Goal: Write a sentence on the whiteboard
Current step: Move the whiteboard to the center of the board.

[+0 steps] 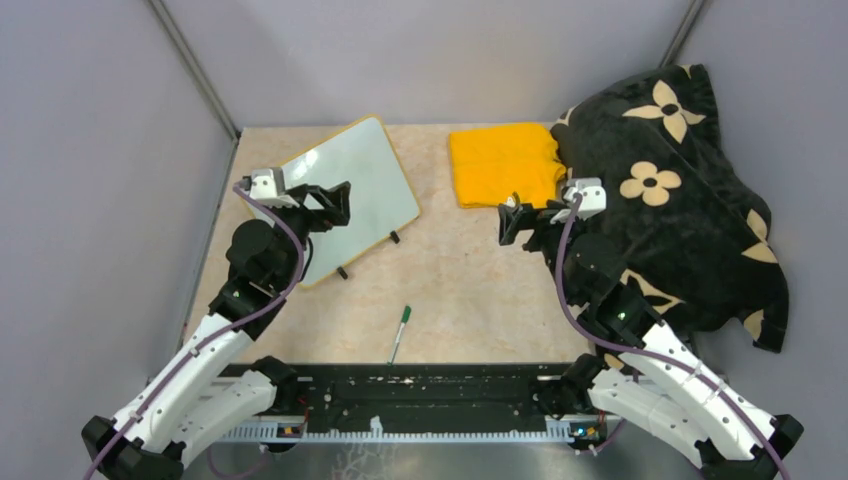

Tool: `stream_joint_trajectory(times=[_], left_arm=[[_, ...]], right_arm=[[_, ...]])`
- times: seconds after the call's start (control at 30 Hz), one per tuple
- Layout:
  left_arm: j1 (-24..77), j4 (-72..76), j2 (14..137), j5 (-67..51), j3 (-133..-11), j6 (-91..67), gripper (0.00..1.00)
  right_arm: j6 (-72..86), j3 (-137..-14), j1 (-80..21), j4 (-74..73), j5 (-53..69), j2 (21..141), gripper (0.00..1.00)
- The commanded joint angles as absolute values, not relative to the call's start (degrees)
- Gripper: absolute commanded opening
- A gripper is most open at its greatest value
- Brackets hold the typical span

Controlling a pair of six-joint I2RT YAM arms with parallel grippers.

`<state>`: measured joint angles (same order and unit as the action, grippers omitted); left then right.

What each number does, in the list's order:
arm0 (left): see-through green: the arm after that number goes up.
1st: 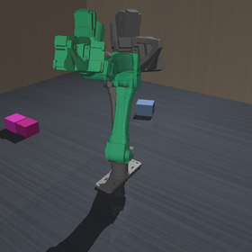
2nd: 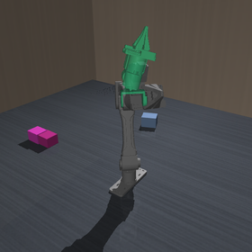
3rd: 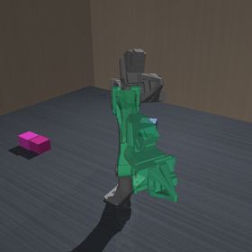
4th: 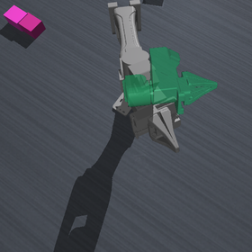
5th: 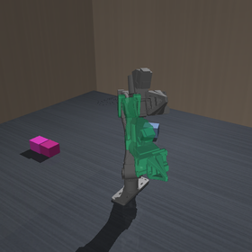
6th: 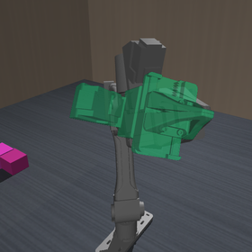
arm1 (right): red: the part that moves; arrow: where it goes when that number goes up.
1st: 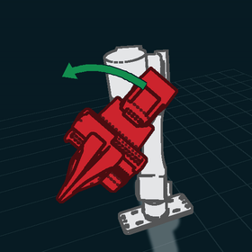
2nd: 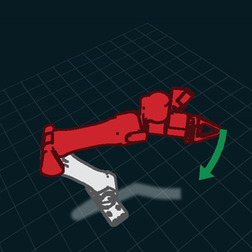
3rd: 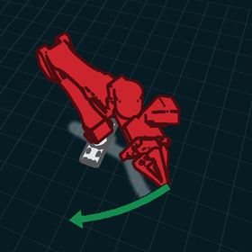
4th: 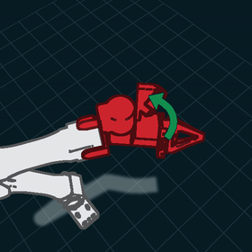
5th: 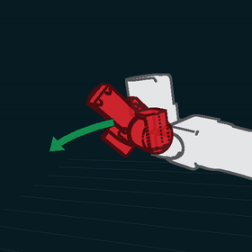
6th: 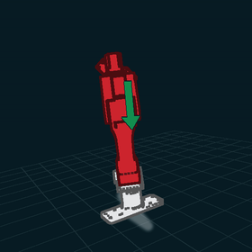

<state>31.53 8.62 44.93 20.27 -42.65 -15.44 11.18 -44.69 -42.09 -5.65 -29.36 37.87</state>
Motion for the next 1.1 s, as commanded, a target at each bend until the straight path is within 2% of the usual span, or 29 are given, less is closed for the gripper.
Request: stream_joint_trajectory(times=[0.0,0.13,0.33,0.5,0.63,0.8,1.07], left_arm=[[32.01,12.02,43.71,21.05,-41.72,-15.0,0.99],[32.05,13.0,43.18,18.63,-41.05,-13.31,0.99],[32.1,13.55,42.68,10.35,-40.46,-8.53,0.99],[32.24,14.22,42.54,2.56,-39.99,-5.34,0.99],[32.28,14.32,42.69,2.28,-39.82,-5.09,0.99],[32.53,14.45,42.58,4.68,-39.46,-5.19,0.99],[32.77,13.97,42.42,8.46,-39.23,-4.63,0.99]], right_arm=[[12.18,-45.31,-41.26,-4.58,-28.68,37.0,0.98],[11.91,-45.87,-41.19,-4.85,-28.93,37.19,0.97],[12.99,-48.51,-41.99,-7.14,-30.1,38.87,0.89],[14.56,-50.61,-47.91,-10.01,-37.3,43.83,0.88],[19.4,-50.66,-53.06,-12.02,-41.74,49.64,0.88],[25.25,-49.64,-53.74,-11.47,-35.71,58.6,0.88],[21.4,-47.45,-53.61,4.32,-21.91,71.27,0.83]])
